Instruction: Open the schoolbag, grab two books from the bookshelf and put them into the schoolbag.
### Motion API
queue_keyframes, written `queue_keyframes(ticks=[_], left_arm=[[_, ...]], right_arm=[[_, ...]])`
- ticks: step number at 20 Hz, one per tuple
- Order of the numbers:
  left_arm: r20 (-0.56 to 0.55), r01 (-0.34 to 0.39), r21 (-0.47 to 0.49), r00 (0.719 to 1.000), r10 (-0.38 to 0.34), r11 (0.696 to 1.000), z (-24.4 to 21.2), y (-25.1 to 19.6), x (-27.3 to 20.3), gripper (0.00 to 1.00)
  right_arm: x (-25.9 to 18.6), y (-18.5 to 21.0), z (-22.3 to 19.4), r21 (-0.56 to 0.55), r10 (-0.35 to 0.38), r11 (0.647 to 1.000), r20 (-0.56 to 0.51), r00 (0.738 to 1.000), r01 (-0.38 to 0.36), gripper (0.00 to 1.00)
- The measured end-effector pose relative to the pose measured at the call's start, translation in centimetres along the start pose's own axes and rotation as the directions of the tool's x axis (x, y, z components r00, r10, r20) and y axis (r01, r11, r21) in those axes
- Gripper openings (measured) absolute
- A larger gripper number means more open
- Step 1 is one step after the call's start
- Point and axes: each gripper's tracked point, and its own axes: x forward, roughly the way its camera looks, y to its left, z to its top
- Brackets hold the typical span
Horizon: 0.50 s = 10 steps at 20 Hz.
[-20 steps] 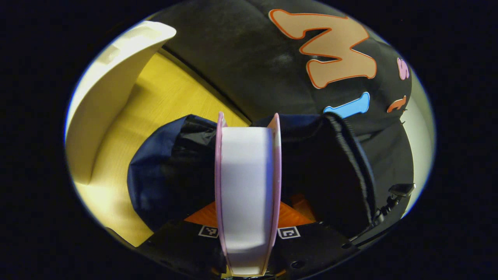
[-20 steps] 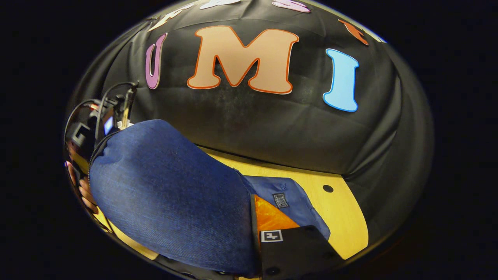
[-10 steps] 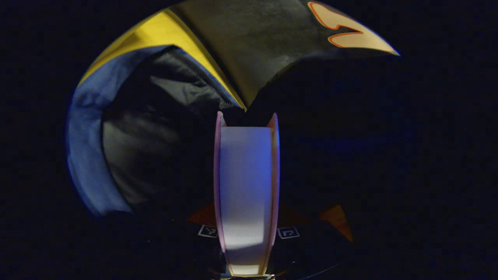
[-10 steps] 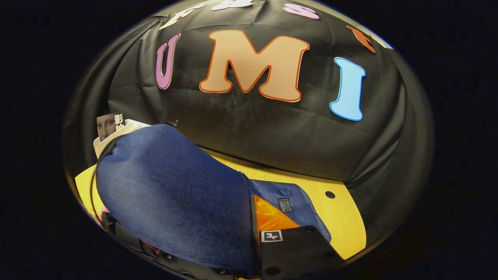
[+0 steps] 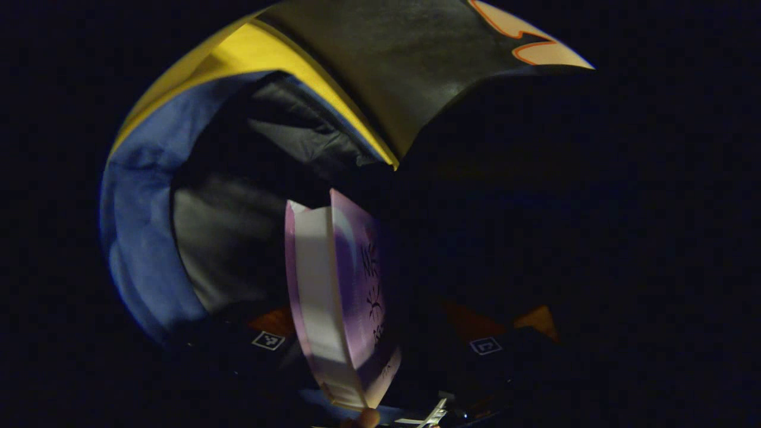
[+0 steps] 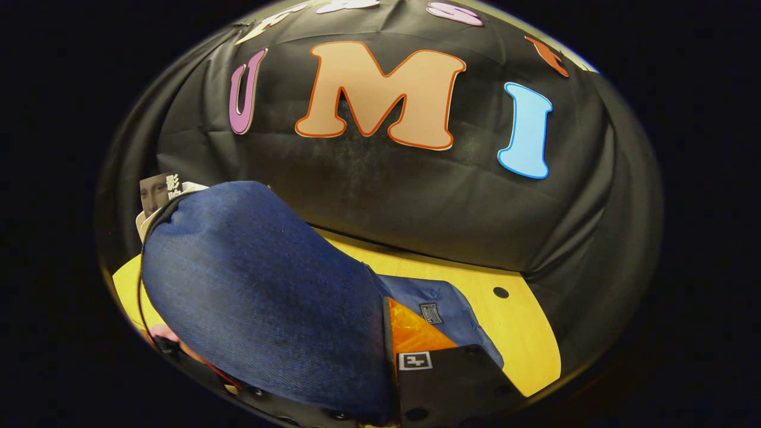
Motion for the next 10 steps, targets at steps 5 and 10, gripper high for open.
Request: queue_keyframes(ticks=[5,10], left_arm=[[0.026,-0.060,0.045,0.998,0.059,0.997,0.4,0.8,-6.8,0.96],[0.061,-0.100,0.119,0.994,0.093,0.988,1.8,-0.1,-14.8,0.96]], right_arm=[[-0.1,-0.2,0.0,-0.010,-0.001,1.000,-0.008,1.000,0.001,0.08],[-0.2,-0.1,-0.2,-0.026,-0.007,1.000,-0.024,1.000,0.006,0.08]])
